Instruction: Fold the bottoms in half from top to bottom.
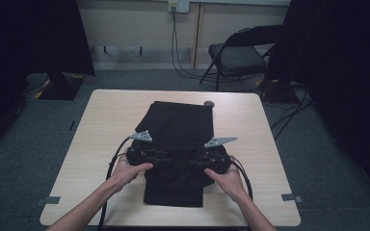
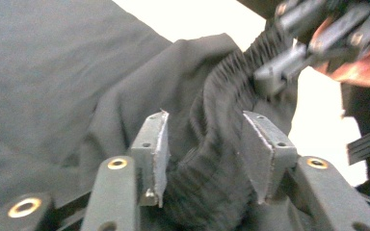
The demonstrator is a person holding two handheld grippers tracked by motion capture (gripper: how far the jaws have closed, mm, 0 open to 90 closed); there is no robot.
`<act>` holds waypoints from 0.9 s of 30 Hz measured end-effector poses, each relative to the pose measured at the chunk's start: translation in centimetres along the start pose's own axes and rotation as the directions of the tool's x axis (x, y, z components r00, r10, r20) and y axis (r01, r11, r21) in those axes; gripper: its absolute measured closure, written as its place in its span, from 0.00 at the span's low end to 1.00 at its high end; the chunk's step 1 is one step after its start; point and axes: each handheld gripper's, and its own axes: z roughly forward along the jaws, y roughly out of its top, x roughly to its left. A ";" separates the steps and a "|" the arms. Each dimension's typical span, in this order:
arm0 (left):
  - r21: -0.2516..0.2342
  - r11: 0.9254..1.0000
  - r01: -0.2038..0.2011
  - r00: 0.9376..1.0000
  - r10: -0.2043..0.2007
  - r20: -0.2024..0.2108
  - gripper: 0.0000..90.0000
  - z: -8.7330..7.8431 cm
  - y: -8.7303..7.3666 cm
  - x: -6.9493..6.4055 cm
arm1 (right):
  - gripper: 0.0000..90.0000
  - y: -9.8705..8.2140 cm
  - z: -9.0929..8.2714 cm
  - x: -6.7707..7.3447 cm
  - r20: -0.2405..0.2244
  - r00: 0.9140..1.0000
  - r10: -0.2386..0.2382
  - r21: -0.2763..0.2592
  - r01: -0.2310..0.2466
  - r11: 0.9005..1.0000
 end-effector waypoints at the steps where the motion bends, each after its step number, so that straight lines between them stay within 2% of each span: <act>1: -0.021 1.000 0.002 1.000 -0.002 -0.001 0.58 -0.5 0.1 -0.2 | 0.82 -0.2 -0.6 0.6 -0.019 1.000 -0.021 -0.007 0.021 1.000; 3: -0.065 0.998 0.003 1.000 -0.004 -0.010 0.57 -1.5 0.2 -0.2 | 0.81 -0.9 -1.6 1.8 -0.044 0.997 -0.060 -0.020 0.060 0.998; 5: -0.071 0.997 0.017 0.999 -0.021 -0.048 0.58 -1.9 0.2 0.2 | 0.81 -1.9 -2.4 2.6 -0.069 0.995 -0.071 -0.026 0.070 0.997; 7: -0.031 0.999 0.018 0.996 -0.020 -0.092 0.59 -1.6 -0.1 0.5 | 0.80 -2.8 -2.9 3.4 -0.081 0.991 -0.102 -0.014 0.102 0.995; 9: 0.003 1.000 0.015 0.991 -0.015 -0.135 0.59 -0.8 -0.6 0.8 | 0.79 -3.8 -3.4 4.2 -0.097 0.990 -0.103 0.001 0.103 0.995; 11: 0.035 0.999 0.035 0.986 -0.029 -0.167 0.59 0.1 -1.0 1.3 | 0.77 -4.6 -3.7 4.6 -0.103 0.989 -0.106 0.010 0.107 0.994; 13: 0.055 0.996 0.067 0.983 -0.056 -0.177 0.58 0.7 -1.3 1.3 | 0.74 -5.1 -3.9 4.9 -0.101 0.988 -0.114 0.027 0.118 0.993; 14: 0.076 0.996 0.043 0.983 -0.029 -0.179 0.58 0.9 -1.4 1.1 | 0.70 -5.3 -4.0 4.9 -0.101 0.989 -0.112 0.028 0.116 0.993; 15: 0.098 0.995 0.008 0.982 0.011 -0.191 0.58 1.0 -1.4 0.8 | 0.67 -5.4 -4.1 4.9 -0.103 0.989 -0.109 0.023 0.111 0.994; 16: 0.113 0.993 -0.014 0.976 0.038 -0.214 0.58 0.9 -1.4 0.6 | 0.63 -5.3 -4.4 4.8 -0.091 0.990 -0.105 0.014 0.107 0.994; 17: 0.111 0.994 -0.003 0.975 0.028 -0.219 0.58 0.7 -1.4 0.6 | 0.58 -5.1 -4.7 4.5 -0.084 0.992 -0.093 -0.003 0.093 0.996; 18: 0.108 0.994 0.016 0.979 0.007 -0.205 0.57 0.5 -1.4 0.6 | 0.57 -4.8 -5.1 4.2 -0.085 0.993 -0.077 -0.026 0.075 0.997; 19: 0.111 0.994 0.014 0.981 0.008 -0.196 0.56 0.4 -1.5 0.6 | 0.57 -4.3 -5.6 3.9 -0.084 0.994 -0.064 -0.053 0.060 0.997; 20: 0.115 0.993 0.006 0.980 0.017 -0.200 0.55 0.3 -1.6 0.5 | 0.59 -3.9 -6.0 3.5 -0.076 0.996 -0.050 -0.084 0.044 0.995; 22: 0.121 0.993 0.008 0.984 0.014 -0.180 0.55 0.2 -1.8 0.3 | 0.67 -3.0 -6.2 2.8 -0.057 0.998 -0.032 -0.125 0.025 0.992; 25: 0.131 0.991 -0.020 0.986 0.041 -0.160 0.52 0.2 -2.1 -0.2 | 0.71 -1.9 -4.9 1.5 -0.004 1.000 -0.002 -0.109 0.002 0.994; 26: 0.144 0.989 -0.035 0.988 0.056 -0.144 0.51 0.2 -2.1 -0.5 | 0.71 -1.6 -4.3 1.0 0.014 1.000 -0.008 -0.093 0.010 0.996; 27: 0.143 0.989 -0.036 0.988 0.057 -0.146 0.51 0.2 -2.1 -0.7 | 0.75 -1.4 -3.4 0.5 0.063 0.998 -0.006 -0.080 0.011 0.997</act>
